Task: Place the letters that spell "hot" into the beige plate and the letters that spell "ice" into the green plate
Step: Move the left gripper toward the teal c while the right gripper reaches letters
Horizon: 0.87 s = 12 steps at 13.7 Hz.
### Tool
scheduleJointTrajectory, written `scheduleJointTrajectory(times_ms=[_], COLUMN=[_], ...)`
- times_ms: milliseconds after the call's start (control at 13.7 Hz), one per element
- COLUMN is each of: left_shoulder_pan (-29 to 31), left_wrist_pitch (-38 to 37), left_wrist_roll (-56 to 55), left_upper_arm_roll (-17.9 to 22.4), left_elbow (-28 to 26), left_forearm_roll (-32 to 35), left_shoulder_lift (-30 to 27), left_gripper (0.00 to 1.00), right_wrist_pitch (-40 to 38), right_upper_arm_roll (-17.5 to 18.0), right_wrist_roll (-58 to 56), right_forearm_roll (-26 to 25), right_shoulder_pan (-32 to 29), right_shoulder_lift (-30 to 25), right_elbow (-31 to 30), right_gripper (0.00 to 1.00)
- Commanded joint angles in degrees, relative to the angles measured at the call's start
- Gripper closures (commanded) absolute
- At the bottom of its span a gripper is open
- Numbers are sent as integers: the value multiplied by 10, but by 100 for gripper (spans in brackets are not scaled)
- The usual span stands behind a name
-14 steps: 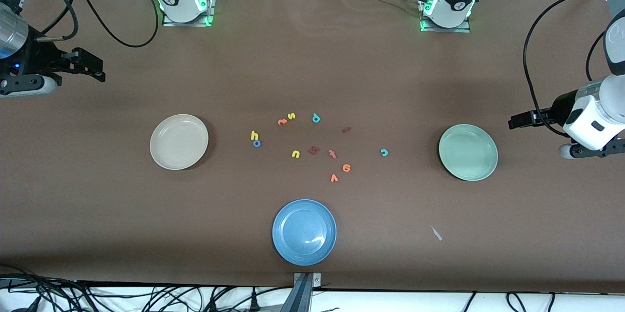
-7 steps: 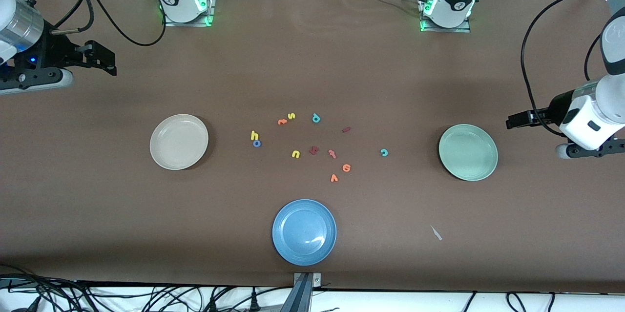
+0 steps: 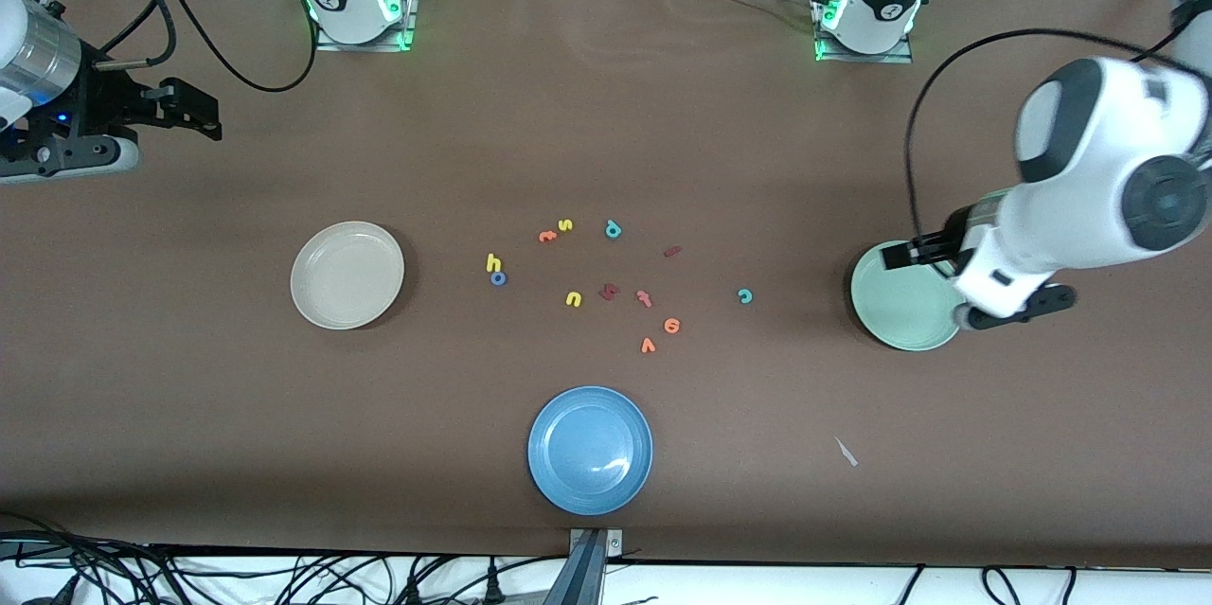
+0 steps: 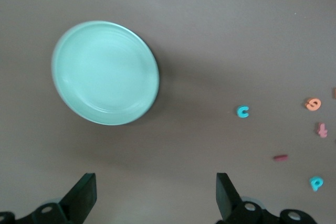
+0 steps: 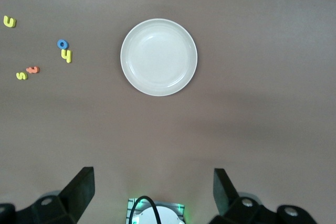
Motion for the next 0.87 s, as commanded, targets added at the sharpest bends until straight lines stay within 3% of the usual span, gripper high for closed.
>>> scheduleJointTrajectory(times_ms=[0,291,582,800], left_shoulder_pan=[-39,-66,-72,-83], left_wrist_pitch=[70,169,261,324], left_wrist_roll=[-78,-133,-155,-172], left_upper_arm_roll=[6,4,4,4], left_elbow=[-39,-122,-192,-226], left_forearm_roll=[-19,-19,-19,-19], left_shoulder_lift=[20,19,18,25], left_gripper=[0,0,0,0], right_wrist_pitch=[-15,5,80,160], right_upper_arm_roll=[4,9,10,51], right_wrist_roll=[8,28,102,149], right_forearm_roll=[6,39,38,36], right_shoulder_pan=[4,17,64,63], right_shoulder_lift=[18,60,92,115], right_elbow=[12,13,-3,-48], right_gripper=[0,0,0,0])
